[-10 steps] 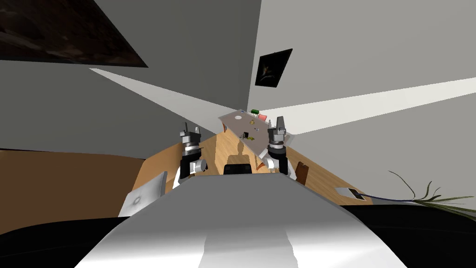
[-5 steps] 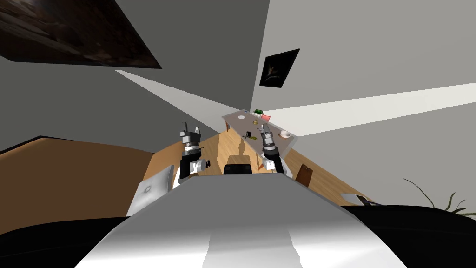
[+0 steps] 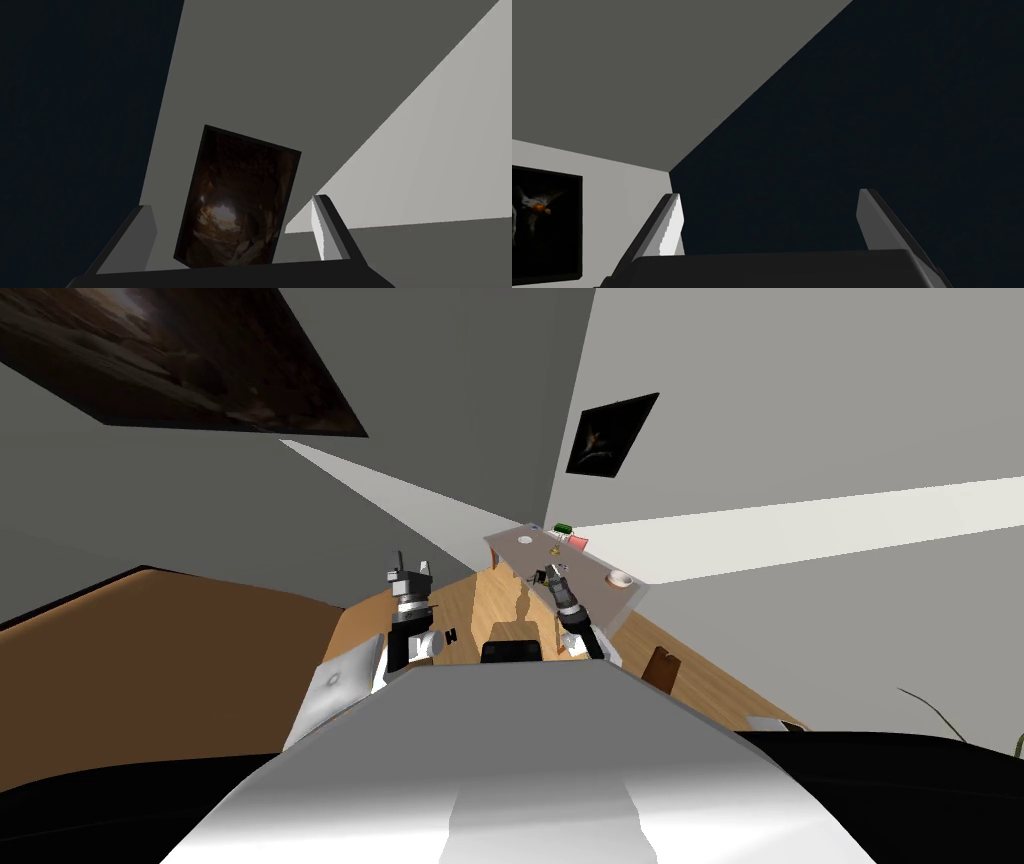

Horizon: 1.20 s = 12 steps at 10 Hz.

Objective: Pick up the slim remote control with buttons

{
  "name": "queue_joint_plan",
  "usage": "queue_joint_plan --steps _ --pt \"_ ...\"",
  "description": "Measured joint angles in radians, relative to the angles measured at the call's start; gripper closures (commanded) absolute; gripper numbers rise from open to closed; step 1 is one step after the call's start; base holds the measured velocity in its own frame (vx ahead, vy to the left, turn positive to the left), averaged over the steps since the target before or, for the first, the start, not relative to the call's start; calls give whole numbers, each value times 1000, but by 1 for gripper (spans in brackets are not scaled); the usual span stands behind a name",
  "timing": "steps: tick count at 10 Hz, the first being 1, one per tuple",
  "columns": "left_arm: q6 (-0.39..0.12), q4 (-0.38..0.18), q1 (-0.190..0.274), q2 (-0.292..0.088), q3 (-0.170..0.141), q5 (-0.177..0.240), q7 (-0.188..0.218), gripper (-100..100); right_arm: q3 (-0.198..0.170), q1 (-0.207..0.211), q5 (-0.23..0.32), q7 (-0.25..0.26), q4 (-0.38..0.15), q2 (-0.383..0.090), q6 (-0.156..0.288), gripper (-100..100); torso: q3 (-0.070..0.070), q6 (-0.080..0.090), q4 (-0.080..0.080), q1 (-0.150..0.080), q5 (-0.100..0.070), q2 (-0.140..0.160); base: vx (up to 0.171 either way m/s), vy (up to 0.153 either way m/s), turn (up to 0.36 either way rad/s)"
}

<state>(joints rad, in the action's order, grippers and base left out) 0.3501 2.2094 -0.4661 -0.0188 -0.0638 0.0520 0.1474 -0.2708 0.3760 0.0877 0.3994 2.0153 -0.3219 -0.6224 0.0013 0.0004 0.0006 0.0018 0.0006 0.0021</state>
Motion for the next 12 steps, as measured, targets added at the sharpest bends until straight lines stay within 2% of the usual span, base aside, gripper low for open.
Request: queue_joint_plan --steps 1,2,3,4,5,8,9,12 --pt "0 0 0 0 0 0 0 0 -20 3 3 22 -10 -32 2 -100 0 0 0 0 0 0 -25 32 49" --pt "0 0 0 0 0 0 0 0 -37 -8 8 46 -38 -39 1 -100 0 0 0 0 0 0 -27 43 105" --pt "0 0 0 0 0 0 0 0 -72 -20 20 78 -64 -52 4 -100 0 0 0 0 0 0 -20 38 60" --pt "0 0 0 0 0 0 0 0 -81 -31 21 99 -95 -67 2 -100 0 0 0 0 0 0 -13 42 109" --pt "0 0 0 0 0 0 0 0 -104 -29 26 125 -120 -97 -3 -100 0 0 0 0 0 -1 -11 33 59" --pt "0 0 0 0 0 0 0 0 -161 -60 41 195 -206 -143 4 -100 -1 0 0 -1 0 -1 -5 31 99" --pt "0 0 0 0 0 0 0 0 -186 -64 48 217 -220 -175 12 -100 -1 0 0 -1 0 -2 2 20 46" --pt "0 0 0 0 0 0 0 0 -248 -82 69 291 -306 -217 14 -100 -1 0 0 -2 0 -2 9 17 73"
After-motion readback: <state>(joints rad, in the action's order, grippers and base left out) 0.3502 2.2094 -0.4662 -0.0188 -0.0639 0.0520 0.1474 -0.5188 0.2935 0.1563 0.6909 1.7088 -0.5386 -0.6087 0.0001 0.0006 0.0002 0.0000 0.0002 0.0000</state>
